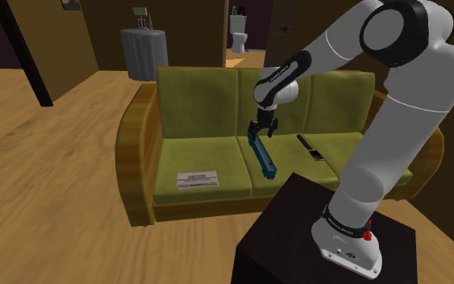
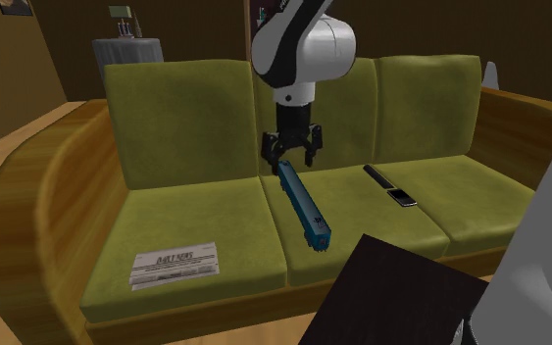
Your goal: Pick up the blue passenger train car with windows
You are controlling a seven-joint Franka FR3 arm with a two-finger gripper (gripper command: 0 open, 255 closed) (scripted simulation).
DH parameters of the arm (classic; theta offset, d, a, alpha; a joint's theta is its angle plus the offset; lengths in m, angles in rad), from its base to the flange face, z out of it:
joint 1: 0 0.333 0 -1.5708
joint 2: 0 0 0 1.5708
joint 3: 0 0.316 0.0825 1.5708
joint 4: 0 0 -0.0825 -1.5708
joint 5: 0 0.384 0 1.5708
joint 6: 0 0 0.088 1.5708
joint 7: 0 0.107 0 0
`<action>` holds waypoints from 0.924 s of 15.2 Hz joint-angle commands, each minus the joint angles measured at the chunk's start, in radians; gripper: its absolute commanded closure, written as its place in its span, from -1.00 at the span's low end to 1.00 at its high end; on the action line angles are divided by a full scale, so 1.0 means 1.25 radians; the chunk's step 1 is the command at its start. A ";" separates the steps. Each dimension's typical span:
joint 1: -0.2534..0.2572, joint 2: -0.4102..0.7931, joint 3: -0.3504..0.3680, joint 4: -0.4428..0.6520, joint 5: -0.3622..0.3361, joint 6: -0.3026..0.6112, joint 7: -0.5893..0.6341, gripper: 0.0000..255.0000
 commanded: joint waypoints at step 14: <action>-0.134 0.442 0.000 0.298 0.185 0.156 -0.117 -1.00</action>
